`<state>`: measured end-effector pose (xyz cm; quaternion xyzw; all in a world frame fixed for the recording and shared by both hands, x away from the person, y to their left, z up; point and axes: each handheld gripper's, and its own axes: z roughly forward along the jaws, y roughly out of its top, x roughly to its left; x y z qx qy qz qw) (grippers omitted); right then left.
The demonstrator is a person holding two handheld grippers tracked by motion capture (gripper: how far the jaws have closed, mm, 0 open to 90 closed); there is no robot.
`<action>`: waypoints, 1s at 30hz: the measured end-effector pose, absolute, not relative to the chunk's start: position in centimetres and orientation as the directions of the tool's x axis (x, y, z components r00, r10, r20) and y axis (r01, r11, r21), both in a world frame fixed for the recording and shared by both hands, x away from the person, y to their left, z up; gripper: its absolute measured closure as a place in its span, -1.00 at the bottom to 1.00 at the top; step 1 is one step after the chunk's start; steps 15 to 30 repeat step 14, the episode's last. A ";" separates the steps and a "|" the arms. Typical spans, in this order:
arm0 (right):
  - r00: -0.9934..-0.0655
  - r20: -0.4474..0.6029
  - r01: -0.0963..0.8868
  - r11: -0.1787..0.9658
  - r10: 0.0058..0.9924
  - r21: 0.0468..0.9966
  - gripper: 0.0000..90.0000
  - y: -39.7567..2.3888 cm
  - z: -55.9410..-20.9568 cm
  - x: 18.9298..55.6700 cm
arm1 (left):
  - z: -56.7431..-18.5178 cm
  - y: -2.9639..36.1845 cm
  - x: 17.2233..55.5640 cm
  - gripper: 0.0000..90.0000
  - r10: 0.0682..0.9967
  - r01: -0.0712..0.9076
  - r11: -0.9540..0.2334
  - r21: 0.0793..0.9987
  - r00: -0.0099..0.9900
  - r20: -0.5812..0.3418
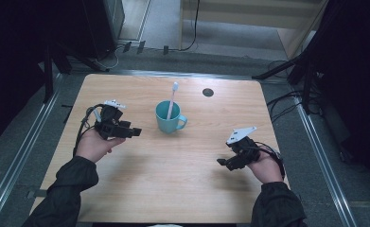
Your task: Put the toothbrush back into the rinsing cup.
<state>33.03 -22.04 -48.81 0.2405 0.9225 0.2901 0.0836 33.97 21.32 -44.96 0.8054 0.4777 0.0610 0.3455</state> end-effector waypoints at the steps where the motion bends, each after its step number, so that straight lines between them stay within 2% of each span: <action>1: -0.868 -0.015 0.399 0.716 0.496 0.573 -0.50 -22.0 -48.8 33.0 | -45.3 21.5 33.8 -0.12 0.814 0.731 -0.303 0.612 0.532 -0.232; 9: -0.868 -0.017 0.396 0.714 0.496 0.578 -0.50 -22.0 -48.6 33.1 | -47.3 22.4 32.4 -0.15 0.826 0.726 -0.339 0.598 0.534 -0.180; 14: -0.875 -0.020 0.386 0.722 0.483 0.574 -0.51 -21.6 -48.6 33.3 | -47.5 22.7 32.3 -0.21 0.828 0.730 -0.331 0.598 0.529 -0.188; 30: -0.875 -0.020 0.386 0.722 0.483 0.574 -0.51 -21.6 -48.6 33.3 | -47.5 22.7 32.3 -0.21 0.828 0.730 -0.331 0.598 0.529 -0.188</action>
